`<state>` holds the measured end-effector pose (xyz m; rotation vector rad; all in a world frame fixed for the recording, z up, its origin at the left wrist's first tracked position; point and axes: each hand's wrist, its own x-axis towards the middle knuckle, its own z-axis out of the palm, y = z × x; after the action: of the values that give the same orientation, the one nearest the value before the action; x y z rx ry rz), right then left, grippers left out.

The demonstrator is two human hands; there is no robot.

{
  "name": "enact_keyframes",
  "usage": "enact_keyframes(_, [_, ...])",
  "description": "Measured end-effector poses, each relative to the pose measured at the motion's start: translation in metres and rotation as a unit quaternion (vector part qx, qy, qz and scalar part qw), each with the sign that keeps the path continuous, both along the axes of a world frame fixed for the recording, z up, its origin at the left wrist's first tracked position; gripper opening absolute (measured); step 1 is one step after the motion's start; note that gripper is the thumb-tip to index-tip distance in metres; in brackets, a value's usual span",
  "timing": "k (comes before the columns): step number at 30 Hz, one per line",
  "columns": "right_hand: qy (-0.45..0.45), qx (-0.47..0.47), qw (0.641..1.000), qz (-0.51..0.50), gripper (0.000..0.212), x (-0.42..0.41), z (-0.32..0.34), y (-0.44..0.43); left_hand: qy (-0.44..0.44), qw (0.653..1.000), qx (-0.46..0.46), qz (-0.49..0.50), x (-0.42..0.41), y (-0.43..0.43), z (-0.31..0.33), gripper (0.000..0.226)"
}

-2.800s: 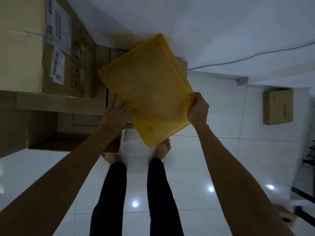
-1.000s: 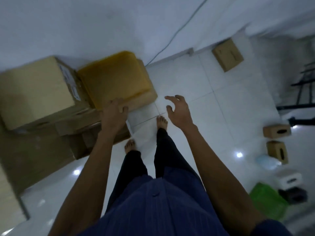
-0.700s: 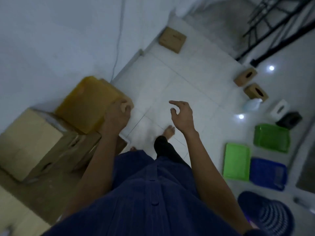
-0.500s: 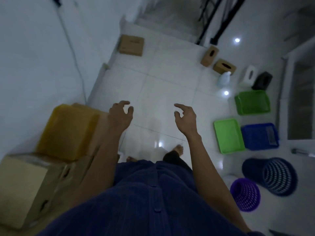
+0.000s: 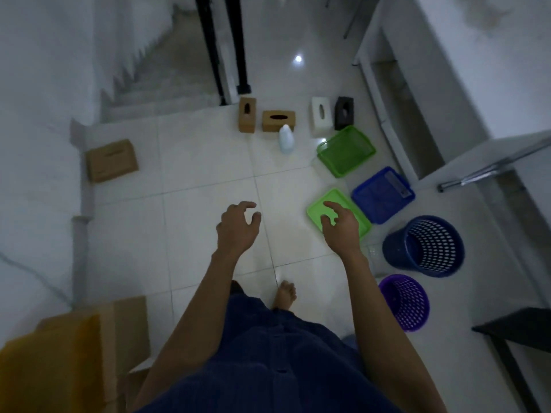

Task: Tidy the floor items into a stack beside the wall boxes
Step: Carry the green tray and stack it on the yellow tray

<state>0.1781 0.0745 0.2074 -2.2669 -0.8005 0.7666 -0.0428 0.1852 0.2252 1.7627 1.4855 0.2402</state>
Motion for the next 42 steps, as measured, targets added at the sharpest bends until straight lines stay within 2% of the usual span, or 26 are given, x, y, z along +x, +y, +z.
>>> enact_keyframes(10, [0.038,-0.063,0.984,-0.161,0.044,0.118,-0.034,-0.012,0.039,0.983,-0.039,-0.173,0.185,0.074,-0.025,0.031])
enact_keyframes(17, [0.086,-0.109,0.956,-0.259,0.046,0.191,-0.066,0.019,0.093,0.947,-0.068,-0.298,0.323,0.141,-0.058,0.033])
enact_keyframes(21, [0.121,-0.124,0.935,-0.309,0.045,0.225,-0.114,0.031,0.122,0.928,-0.073,-0.346,0.386,0.162,-0.106,0.035])
enact_keyframes(24, [0.148,-0.129,0.918,-0.345,0.044,0.255,-0.196,0.037,0.130,0.920,-0.077,-0.362,0.429,0.174,-0.191,0.041])
enact_keyframes(27, [0.156,-0.152,0.898,-0.382,0.048,0.280,-0.324,0.036,0.148,0.916,-0.074,-0.364,0.465,0.177,-0.325,0.047])
enact_keyframes(31, [0.181,-0.182,0.860,-0.441,0.066,0.305,-0.518,0.024,0.213,0.905,-0.056,-0.365,0.499,0.172,-0.522,0.053])
enact_keyframes(35, [0.152,-0.220,0.840,-0.472,0.084,0.321,-0.679,0.005,0.241,0.920,-0.060,-0.305,0.507,0.150,-0.687,0.072])
enact_keyframes(38, [0.133,-0.243,0.813,-0.511,0.087,0.319,-0.754,-0.011,0.267,0.916,-0.061,-0.293,0.492,0.123,-0.760,0.082])
enact_keyframes(42, [0.119,-0.197,0.827,-0.513,0.075,0.306,-0.791,-0.020,0.221,0.927,-0.034,-0.302,0.471,0.105,-0.793,0.079])
